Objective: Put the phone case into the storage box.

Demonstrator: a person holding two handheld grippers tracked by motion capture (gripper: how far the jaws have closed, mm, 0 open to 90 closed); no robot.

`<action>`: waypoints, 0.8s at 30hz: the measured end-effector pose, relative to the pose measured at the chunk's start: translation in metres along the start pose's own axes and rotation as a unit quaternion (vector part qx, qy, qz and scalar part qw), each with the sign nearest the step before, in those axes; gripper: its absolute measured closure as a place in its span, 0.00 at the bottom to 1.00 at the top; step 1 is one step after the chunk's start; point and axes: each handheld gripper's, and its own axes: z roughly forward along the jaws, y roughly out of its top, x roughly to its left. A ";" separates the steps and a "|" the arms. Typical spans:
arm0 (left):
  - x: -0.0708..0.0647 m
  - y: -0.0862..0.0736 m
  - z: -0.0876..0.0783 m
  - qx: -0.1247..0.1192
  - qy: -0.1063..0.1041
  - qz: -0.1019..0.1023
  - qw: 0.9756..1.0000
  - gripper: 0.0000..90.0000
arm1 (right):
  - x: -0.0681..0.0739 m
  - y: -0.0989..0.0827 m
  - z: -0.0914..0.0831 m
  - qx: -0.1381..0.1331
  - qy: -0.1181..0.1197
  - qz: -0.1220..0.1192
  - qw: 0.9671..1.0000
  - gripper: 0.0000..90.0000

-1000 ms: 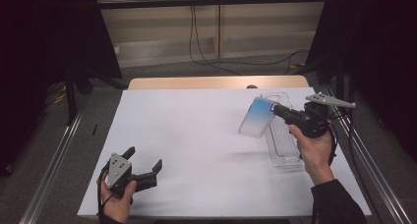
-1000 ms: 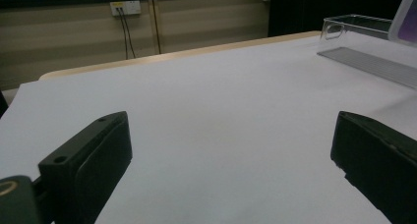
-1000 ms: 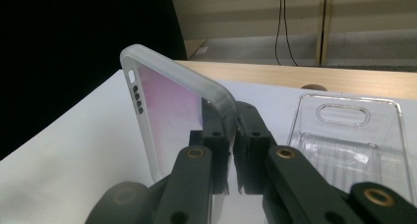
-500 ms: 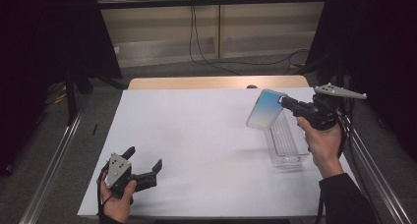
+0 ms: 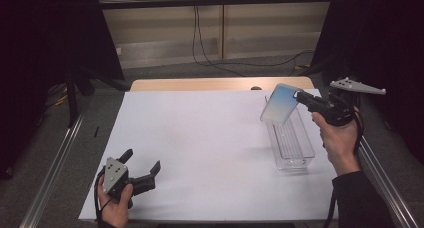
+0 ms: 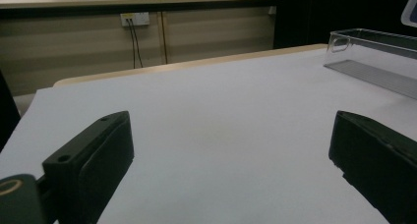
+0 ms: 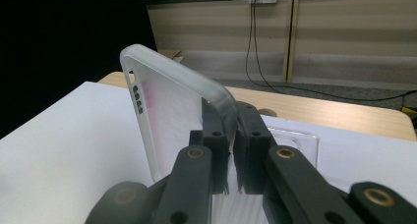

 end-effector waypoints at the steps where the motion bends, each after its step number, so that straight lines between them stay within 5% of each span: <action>1: 0.000 -0.001 -0.001 -0.002 0.004 -0.001 1.000 0.03 | -0.002 0.001 0.000 -0.002 -0.003 -0.001 1.000 0.94; 6: 0.003 -0.006 -0.002 -0.002 0.005 -0.013 1.000 0.01 | -0.009 0.006 0.001 -0.004 -0.017 -0.005 1.000 0.94; 24: 0.000 -0.005 0.003 0.004 -0.022 -0.003 1.000 0.02 | -0.035 0.010 0.019 0.006 -0.050 -0.028 0.998 0.94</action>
